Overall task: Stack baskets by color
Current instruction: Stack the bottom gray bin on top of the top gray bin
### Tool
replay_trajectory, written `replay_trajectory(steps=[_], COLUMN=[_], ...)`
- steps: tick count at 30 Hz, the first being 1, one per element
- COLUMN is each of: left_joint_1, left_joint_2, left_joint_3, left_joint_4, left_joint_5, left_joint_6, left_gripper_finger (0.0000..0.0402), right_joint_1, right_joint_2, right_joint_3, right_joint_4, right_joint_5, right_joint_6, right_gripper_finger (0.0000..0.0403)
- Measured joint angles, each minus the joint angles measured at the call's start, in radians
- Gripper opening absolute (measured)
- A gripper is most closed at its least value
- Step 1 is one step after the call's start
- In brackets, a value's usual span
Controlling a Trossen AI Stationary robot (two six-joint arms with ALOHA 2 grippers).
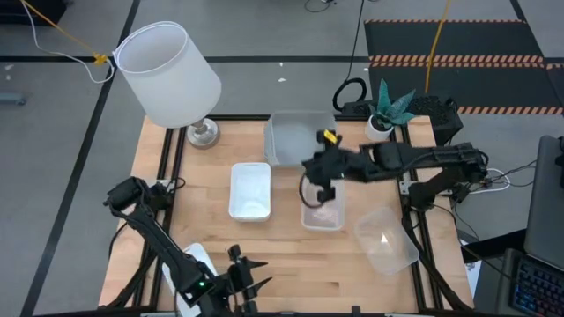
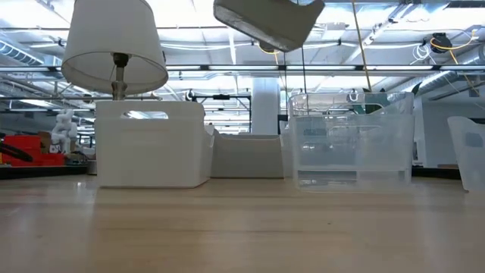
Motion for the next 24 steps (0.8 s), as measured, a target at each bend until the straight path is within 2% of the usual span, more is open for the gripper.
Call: replay_trajectory(steps=[3, 10, 17, 24], left_joint_1=[0.010, 0.041, 0.081, 0.090], left_joint_2=[0.032, 0.106, 0.120, 0.120], left_joint_3=[0.000, 0.000, 0.000, 0.000], left_joint_4=[0.065, 0.200, 0.195, 0.169], left_joint_5=[-0.002, -0.012, -0.013, -0.010], left_joint_6=[0.013, 0.082, 0.143, 0.152], left_gripper_finger=[0.0191, 0.0191, 0.0191, 0.0191], right_joint_1=[-0.050, -0.156, -0.274, -0.361], right_joint_2=[0.029, 0.081, 0.155, 0.266], right_joint_3=[0.069, 0.151, 0.159, 0.159], right_joint_4=[-0.005, -0.022, -0.025, -0.038], right_joint_5=[-0.011, -0.125, -0.235, -0.243], right_joint_6=[-0.041, -0.069, -0.076, -0.092], right_gripper_finger=[0.0000, 0.0000, 0.0000, 0.0000])
